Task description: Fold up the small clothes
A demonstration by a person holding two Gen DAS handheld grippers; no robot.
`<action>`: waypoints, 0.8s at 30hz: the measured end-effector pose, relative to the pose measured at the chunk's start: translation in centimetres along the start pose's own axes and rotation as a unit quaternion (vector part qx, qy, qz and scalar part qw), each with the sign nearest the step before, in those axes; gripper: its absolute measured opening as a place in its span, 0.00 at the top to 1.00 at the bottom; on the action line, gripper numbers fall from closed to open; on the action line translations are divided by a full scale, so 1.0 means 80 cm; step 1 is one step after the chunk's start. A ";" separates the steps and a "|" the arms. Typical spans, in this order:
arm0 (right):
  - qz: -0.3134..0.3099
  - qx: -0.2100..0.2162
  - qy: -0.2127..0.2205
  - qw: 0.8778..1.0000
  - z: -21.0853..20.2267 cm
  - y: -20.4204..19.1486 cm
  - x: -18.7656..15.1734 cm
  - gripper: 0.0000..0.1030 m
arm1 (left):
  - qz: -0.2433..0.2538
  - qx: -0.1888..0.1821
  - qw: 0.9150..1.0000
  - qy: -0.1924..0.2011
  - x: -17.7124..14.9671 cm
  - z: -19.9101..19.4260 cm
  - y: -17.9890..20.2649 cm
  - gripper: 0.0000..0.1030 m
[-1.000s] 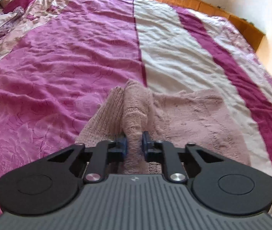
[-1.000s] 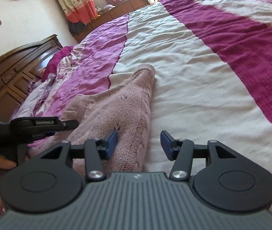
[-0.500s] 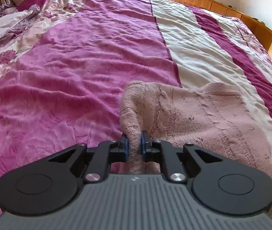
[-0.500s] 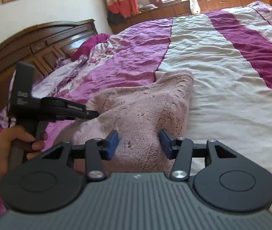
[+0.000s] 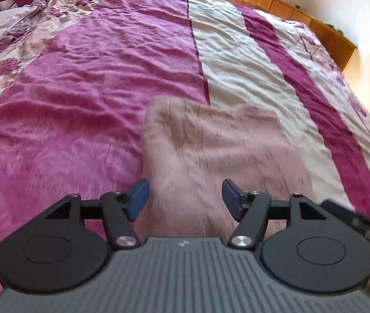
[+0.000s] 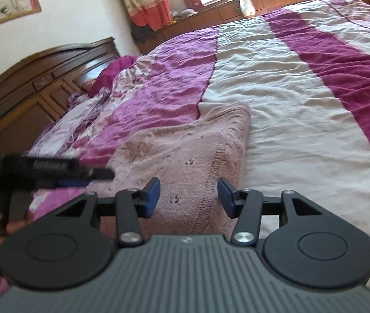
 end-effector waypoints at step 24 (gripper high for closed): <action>0.030 0.002 -0.024 0.999 -0.009 0.009 -0.008 0.30 | -0.053 0.035 0.998 -0.013 -0.034 -0.020 -0.041 0.22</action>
Point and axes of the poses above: each gripper's, at about its wrist camera, not at the fingertips, and z roughly the way its jaws point, y to its right, x to its top, the point moved 1 cm from there along z, roughly the way its jaws point, and after that the axes turned 5 degrees about y, right-handed, at the moved point
